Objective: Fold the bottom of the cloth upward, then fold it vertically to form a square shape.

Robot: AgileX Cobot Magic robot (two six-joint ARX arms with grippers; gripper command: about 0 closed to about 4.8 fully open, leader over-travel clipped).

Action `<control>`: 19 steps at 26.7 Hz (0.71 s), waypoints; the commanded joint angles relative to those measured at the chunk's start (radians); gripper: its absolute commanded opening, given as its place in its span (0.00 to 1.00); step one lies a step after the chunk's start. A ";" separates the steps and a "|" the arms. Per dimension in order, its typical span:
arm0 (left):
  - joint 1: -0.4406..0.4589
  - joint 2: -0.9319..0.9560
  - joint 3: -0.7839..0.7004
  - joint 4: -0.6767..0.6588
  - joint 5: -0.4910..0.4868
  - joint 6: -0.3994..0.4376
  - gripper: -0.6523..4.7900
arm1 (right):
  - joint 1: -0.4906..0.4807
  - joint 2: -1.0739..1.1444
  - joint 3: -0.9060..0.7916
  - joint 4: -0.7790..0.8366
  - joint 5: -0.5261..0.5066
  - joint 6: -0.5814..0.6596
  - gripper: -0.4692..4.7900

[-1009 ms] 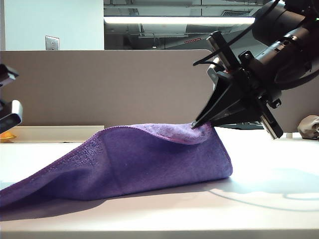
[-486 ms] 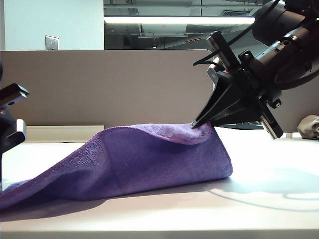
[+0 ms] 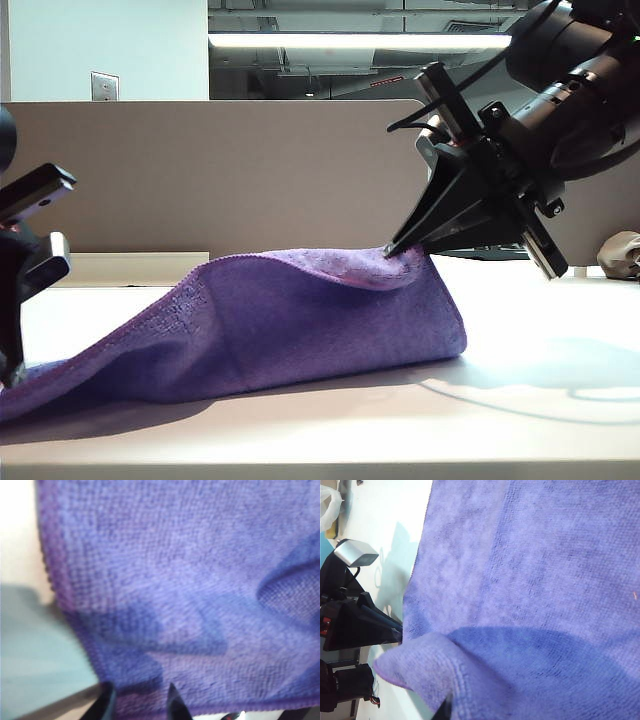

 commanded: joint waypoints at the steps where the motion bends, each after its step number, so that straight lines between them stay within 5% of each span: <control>1: 0.000 -0.001 -0.001 0.002 0.035 -0.001 0.35 | 0.000 -0.003 0.003 0.013 -0.002 0.000 0.09; 19: 0.000 -0.009 0.000 -0.033 -0.024 0.017 0.40 | -0.034 -0.003 0.003 0.041 -0.005 0.000 0.09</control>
